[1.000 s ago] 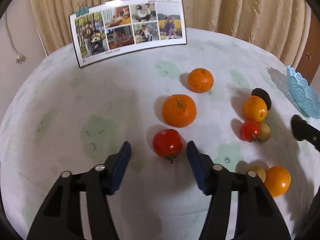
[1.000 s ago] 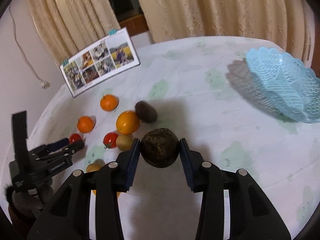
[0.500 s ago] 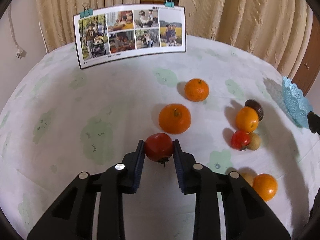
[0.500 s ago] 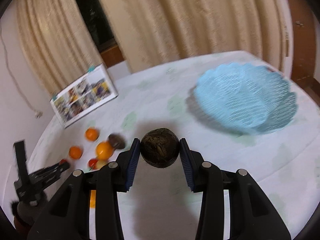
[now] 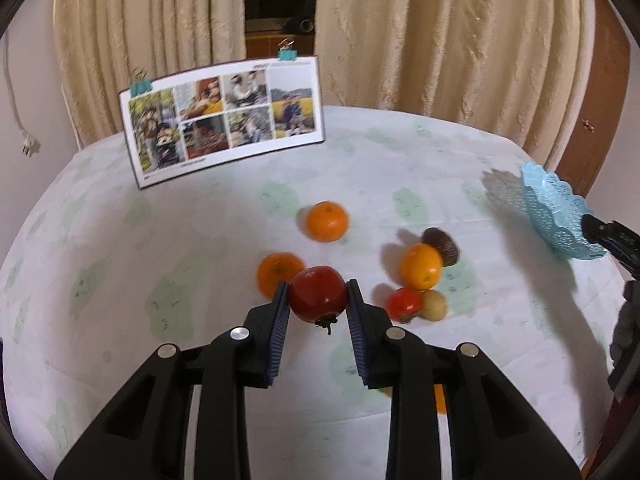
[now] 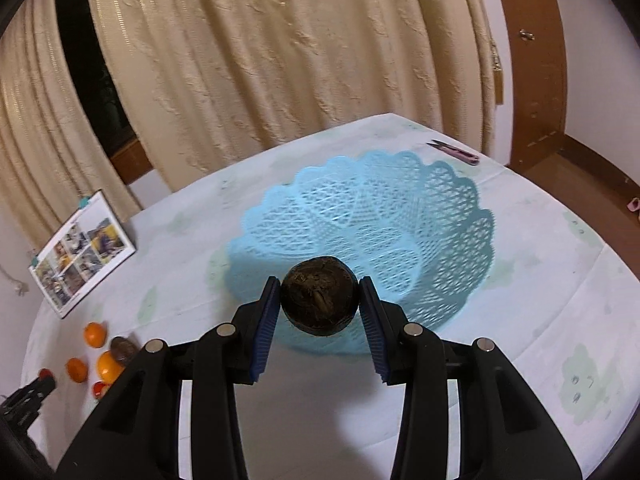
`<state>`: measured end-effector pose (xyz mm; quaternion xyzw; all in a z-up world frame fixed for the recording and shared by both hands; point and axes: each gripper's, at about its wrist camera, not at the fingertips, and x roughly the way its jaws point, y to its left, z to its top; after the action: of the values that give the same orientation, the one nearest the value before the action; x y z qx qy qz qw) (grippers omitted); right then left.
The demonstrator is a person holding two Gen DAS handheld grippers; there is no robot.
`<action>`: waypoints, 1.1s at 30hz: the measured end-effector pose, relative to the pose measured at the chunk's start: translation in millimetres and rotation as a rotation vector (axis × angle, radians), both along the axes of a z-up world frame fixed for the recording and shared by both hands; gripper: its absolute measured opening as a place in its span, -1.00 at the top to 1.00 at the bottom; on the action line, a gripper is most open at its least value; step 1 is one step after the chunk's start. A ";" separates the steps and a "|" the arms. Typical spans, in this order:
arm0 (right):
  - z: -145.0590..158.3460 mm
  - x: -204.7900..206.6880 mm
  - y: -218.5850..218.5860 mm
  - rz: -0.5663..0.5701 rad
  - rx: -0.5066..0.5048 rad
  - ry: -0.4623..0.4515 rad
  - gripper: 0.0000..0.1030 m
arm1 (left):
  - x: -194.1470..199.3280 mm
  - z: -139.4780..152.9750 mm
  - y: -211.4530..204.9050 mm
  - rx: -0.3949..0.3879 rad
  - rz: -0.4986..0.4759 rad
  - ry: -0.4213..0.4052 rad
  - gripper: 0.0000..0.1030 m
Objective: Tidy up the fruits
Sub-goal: 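Carry both fruits to the blue basket and open both tools to drop them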
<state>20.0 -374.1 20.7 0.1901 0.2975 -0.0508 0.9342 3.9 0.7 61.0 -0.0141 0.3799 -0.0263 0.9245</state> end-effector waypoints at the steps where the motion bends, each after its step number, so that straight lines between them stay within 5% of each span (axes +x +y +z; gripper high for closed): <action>1: -1.3 0.4 -4.6 -0.008 0.005 -0.004 0.17 | 0.3 2.9 -5.8 0.003 -0.011 -0.004 0.44; 6: 1.8 -10.3 -19.3 -0.047 0.008 -0.038 -0.10 | 3.0 14.6 -34.9 0.021 -0.063 -0.025 0.44; 16: -6.2 -53.2 -41.1 -0.219 -0.044 -0.129 -0.18 | 24.2 30.5 -139.2 0.030 -0.266 -0.055 0.44; 33: -26.6 -61.7 -64.0 -0.289 0.104 -0.124 -0.22 | 90.1 11.7 -291.2 -0.026 -0.482 0.037 0.44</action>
<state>-41.7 -438.2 -6.0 0.2817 0.2110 -0.1572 0.9227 94.0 -290.5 72.7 0.0644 0.3888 -0.2507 0.8842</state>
